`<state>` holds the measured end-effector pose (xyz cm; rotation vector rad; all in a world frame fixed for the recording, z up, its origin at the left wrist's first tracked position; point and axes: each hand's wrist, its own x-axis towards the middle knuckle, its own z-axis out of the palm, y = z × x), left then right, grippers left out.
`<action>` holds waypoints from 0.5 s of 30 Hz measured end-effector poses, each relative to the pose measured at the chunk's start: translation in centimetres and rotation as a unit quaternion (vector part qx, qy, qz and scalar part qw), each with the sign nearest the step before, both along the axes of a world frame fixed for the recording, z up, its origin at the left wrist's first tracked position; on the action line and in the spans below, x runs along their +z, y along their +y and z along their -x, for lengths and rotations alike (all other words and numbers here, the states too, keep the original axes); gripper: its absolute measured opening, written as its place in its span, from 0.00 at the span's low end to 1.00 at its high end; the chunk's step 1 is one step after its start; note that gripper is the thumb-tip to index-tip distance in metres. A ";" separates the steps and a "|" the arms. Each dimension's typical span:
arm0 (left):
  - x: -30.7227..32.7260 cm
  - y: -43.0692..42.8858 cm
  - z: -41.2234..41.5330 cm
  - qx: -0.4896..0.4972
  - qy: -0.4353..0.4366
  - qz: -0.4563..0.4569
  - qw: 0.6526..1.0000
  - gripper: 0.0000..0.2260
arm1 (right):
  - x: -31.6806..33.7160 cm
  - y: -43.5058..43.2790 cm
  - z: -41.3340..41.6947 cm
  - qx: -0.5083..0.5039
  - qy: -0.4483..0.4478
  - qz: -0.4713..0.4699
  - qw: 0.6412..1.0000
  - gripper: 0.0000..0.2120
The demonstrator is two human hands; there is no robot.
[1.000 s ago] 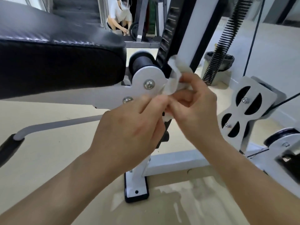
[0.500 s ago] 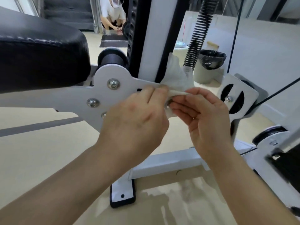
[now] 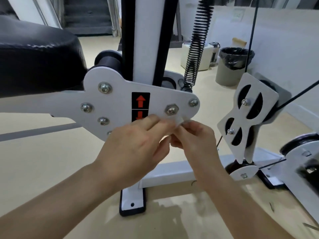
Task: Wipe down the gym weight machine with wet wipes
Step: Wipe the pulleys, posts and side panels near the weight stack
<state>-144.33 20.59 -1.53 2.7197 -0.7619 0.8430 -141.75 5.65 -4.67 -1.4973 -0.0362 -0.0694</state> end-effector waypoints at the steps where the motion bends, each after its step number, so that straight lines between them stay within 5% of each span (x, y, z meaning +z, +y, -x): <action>1: 0.0 0.2 0.1 -0.009 0.004 0.004 1.000 0.11 | 0.3 -0.2 0.4 -0.018 -0.029 0.087 0.996 0.08; 3: -0.1 0.7 0.3 -0.017 0.012 0.011 1.000 0.10 | 1.1 -0.3 1.1 -0.037 -0.082 0.181 0.979 0.09; 10: 0.7 2.7 1.9 0.055 0.003 -0.033 0.998 0.04 | 0.6 3.5 0.3 -0.049 -0.285 0.220 0.931 0.06; 15: 1.5 5.9 2.8 0.104 -0.001 -0.033 0.994 0.07 | 0.8 6.3 0.2 0.015 -0.289 0.191 0.938 0.08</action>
